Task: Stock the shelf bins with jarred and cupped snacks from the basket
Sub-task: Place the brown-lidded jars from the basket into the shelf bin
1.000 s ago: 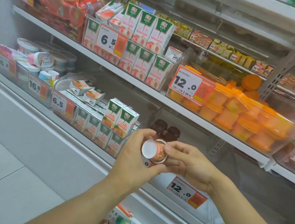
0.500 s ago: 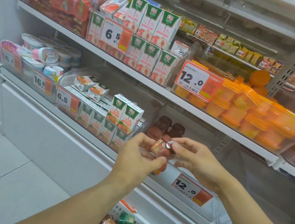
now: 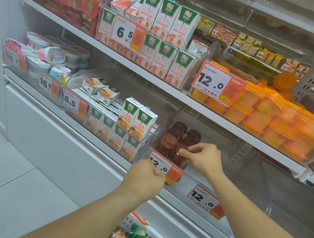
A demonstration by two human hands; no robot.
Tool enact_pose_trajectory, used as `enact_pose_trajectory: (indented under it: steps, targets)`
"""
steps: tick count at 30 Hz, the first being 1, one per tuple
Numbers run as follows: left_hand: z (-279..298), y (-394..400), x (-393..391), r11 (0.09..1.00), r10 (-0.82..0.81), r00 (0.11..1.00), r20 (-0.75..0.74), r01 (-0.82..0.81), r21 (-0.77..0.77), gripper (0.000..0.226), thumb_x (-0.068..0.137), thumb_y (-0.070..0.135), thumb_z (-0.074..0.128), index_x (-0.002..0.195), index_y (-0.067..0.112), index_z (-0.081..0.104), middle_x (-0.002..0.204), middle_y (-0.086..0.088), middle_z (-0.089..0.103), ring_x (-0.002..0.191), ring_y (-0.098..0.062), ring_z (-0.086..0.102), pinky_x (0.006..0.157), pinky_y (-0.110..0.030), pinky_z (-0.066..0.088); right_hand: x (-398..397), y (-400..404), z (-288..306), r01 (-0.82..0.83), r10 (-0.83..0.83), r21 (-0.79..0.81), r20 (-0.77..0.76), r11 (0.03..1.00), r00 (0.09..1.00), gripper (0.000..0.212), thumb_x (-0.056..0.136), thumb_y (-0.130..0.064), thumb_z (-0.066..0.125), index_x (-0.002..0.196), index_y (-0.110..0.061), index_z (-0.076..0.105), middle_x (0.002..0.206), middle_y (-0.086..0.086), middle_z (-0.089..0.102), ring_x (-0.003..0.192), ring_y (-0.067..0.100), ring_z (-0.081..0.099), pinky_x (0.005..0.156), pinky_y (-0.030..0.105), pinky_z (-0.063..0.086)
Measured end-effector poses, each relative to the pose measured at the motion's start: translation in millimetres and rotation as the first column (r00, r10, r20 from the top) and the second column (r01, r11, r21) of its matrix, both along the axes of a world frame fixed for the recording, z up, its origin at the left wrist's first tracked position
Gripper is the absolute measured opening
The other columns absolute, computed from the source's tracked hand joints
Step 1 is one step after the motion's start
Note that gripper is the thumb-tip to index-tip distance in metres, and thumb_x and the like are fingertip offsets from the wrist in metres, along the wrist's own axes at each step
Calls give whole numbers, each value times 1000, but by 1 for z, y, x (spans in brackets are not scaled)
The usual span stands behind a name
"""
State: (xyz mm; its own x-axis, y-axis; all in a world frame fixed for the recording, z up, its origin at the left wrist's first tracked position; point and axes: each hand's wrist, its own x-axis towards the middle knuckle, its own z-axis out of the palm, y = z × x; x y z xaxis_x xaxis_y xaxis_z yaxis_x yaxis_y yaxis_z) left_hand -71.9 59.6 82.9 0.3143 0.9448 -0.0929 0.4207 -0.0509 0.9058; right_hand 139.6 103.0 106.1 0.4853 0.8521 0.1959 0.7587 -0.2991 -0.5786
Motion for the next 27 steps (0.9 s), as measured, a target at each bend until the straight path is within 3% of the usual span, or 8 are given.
enact_pose_trajectory:
  steps: [7, 11, 15, 18, 20, 22, 24, 27]
  targets:
    - [-8, 2, -2, 999, -44, 994, -96, 42, -25, 25, 88, 17, 57, 64, 16, 53, 83, -7, 69, 92, -27, 67, 76, -30, 55, 1, 10, -17, 80, -82, 27, 66, 996, 994, 40, 69, -50, 86, 89, -18, 70, 96, 1, 70, 87, 15, 63, 72, 27, 47]
    - [-13, 5, -2, 998, -61, 992, -109, 58, -35, 25, 87, 18, 58, 63, 17, 51, 71, -3, 61, 90, -28, 68, 68, -26, 49, 3, 13, -18, 73, -72, -9, 77, 997, 994, 44, 70, -54, 83, 93, -20, 68, 100, 1, 69, 87, 15, 62, 74, 29, 48]
    - [-18, 8, -3, 997, -77, 988, -132, 72, -42, 21, 86, 19, 57, 66, 18, 50, 74, -7, 63, 81, -27, 66, 71, -27, 51, 2, 1, -13, 10, -10, 0, 84, 1000, 996, 37, 82, -42, 78, 108, -16, 72, 107, 1, 71, 89, 11, 59, 80, 25, 45]
    - [-24, 10, -3, 992, -126, 967, -220, 116, -58, 23, 84, 23, 57, 65, 14, 48, 65, -7, 56, 69, -25, 63, 70, -28, 52, -13, -22, -4, -17, -13, 232, 127, 973, 992, 19, 89, -32, 70, 103, -20, 72, 104, 0, 68, 84, 4, 54, 79, 18, 37]
    - [-26, 10, -3, 987, -159, 937, -312, 145, -68, 27, 87, 27, 57, 67, 10, 47, 66, -12, 58, 64, -26, 63, 64, -27, 49, -34, -47, -4, -51, 20, 457, 74, 888, 997, 4, 91, -21, 66, 90, -22, 69, 94, -1, 64, 79, 4, 55, 72, 14, 38]
    - [-27, 9, -4, 976, -218, 880, -422, 196, -95, 28, 91, 29, 56, 72, 8, 52, 63, -9, 58, 55, -21, 62, 57, -25, 48, -60, -76, -19, -130, 119, 580, 57, 804, 991, 10, 90, -10, 66, 83, -18, 66, 86, -1, 61, 74, 7, 56, 66, 14, 41]
    - [-33, 6, -7, 956, -293, 814, -501, 254, -148, 26, 92, 31, 56, 81, 7, 57, 64, -8, 61, 49, -18, 61, 59, -26, 54, -82, -103, -56, -218, 224, 538, 55, 814, 973, 11, 89, -6, 66, 82, -14, 64, 83, 0, 59, 71, 11, 54, 63, 17, 42]
    - [-55, -4, -16, 918, -394, 701, -595, 332, -217, 31, 91, 31, 56, 75, 6, 60, 64, -10, 66, 50, -20, 61, 60, -28, 56, -98, -143, -134, -312, 328, 224, -40, 923, 944, 5, 91, -17, 64, 88, -20, 65, 87, -7, 59, 74, 8, 55, 66, 19, 44]
